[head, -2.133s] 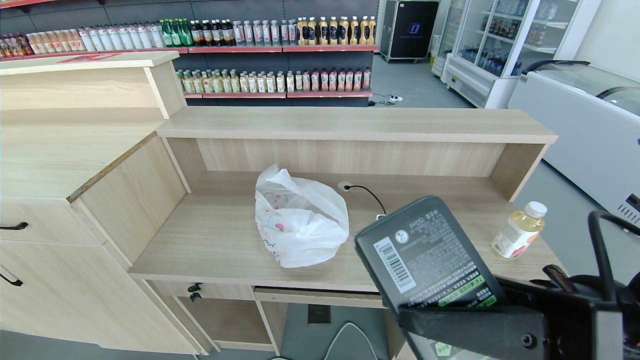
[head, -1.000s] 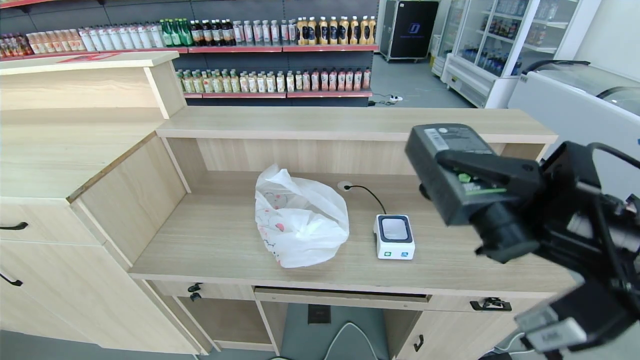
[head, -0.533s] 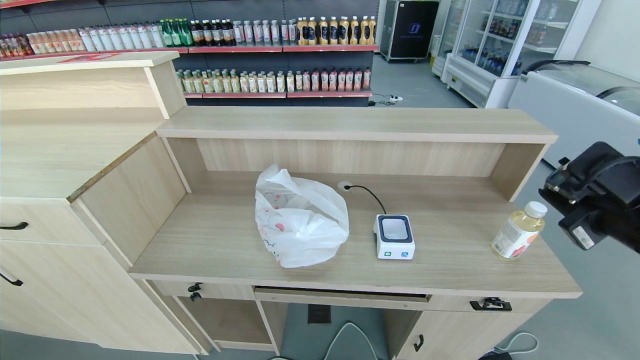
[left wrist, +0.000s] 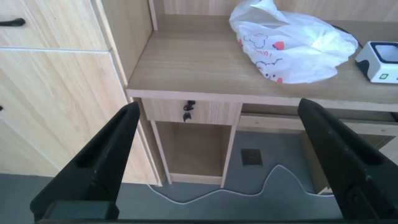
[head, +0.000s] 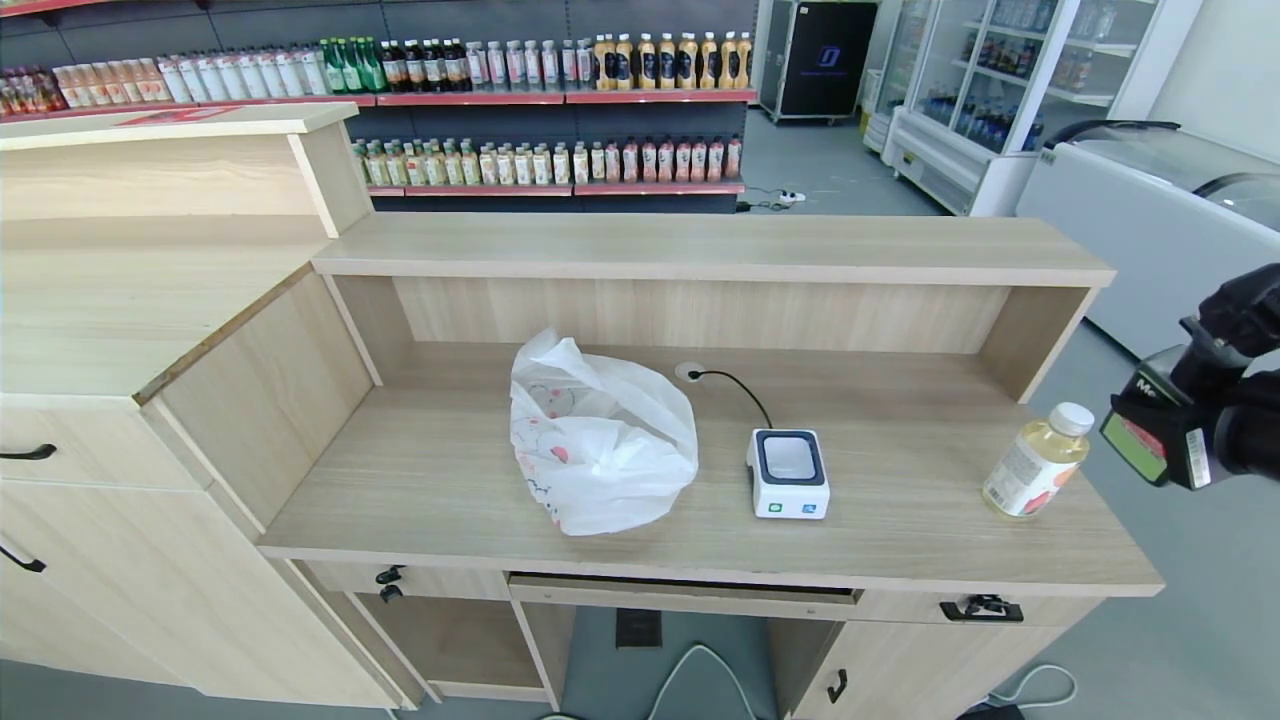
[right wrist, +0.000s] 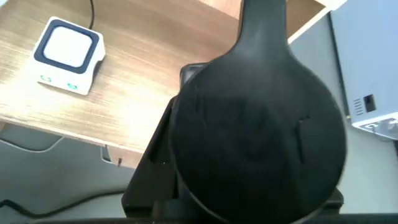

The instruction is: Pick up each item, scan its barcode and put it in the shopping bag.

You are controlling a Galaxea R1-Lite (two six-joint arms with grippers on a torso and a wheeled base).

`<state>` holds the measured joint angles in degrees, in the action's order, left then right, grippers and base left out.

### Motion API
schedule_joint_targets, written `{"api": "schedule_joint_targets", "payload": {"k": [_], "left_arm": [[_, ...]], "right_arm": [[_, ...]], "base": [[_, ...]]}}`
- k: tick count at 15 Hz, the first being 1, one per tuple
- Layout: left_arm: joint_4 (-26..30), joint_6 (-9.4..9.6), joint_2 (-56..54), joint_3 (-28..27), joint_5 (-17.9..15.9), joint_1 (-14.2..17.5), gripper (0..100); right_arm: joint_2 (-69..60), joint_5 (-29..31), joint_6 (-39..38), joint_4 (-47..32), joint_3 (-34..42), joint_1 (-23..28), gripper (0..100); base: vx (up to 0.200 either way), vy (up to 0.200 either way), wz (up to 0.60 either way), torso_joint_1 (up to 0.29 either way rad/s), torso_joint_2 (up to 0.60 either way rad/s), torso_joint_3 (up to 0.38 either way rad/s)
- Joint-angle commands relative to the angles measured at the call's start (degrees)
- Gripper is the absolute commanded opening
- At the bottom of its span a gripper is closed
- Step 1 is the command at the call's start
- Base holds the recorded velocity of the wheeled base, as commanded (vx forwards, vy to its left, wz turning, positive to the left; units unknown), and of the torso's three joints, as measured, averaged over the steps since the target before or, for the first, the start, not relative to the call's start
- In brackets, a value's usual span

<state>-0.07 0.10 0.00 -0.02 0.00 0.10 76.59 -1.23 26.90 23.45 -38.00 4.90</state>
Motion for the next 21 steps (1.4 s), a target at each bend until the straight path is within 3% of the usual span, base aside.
{"api": "schedule_joint_targets", "payload": {"k": [1,3,5,7,8,10,13,17,21], "left_arm": [[-0.01,-0.01,0.0,0.02,0.0,-0.01,100],[-0.01,-0.01,0.0,0.02,0.0,-0.01,100],[-0.01,-0.01,0.0,0.02,0.0,-0.01,100],[-0.01,-0.01,0.0,0.02,0.0,-0.01,100],[-0.01,-0.01,0.0,0.02,0.0,-0.01,100],[-0.01,-0.01,0.0,0.02,0.0,-0.01,100],[-0.01,-0.01,0.0,0.02,0.0,-0.01,100],[-0.01,-0.01,0.0,0.02,0.0,-0.01,100],[-0.01,-0.01,0.0,0.02,0.0,-0.01,100]], "right_arm": [[3.74,-0.09,-1.59,0.72,-2.34,0.37,0],[6.9,0.09,-7.22,0.1,-6.91,0.46,0],[9.89,-5.36,-17.41,-0.08,-9.29,0.72,0],[12.7,-15.03,-19.43,0.01,-9.11,4.94,0],[14.02,-23.99,-22.16,-0.25,-8.76,7.32,0],[16.39,-25.93,-24.97,-3.15,-9.46,8.55,0],[21.67,-34.8,-35.52,-7.9,-14.82,9.95,0],[27.38,-36.56,-35.61,-10.8,-21.42,10.66,0],[32.83,-36.74,-33.76,-11.06,-23.35,10.74,0]], "base": [[0.0,0.0,0.6,0.002,0.0,0.002],[0.0,0.0,0.6,0.0,0.0,0.0],[0.0,0.0,0.3,-0.004,0.0,0.004],[0.0,0.0,0.0,0.0,0.0,0.0],[0.0,0.0,0.0,0.0,0.0,0.0],[0.0,0.0,0.0,0.0,0.0,0.0],[0.0,0.0,0.0,0.0,0.0,0.0],[0.0,0.0,0.0,0.0,0.0,0.0],[0.0,0.0,0.0,0.0,0.0,0.0]]}}
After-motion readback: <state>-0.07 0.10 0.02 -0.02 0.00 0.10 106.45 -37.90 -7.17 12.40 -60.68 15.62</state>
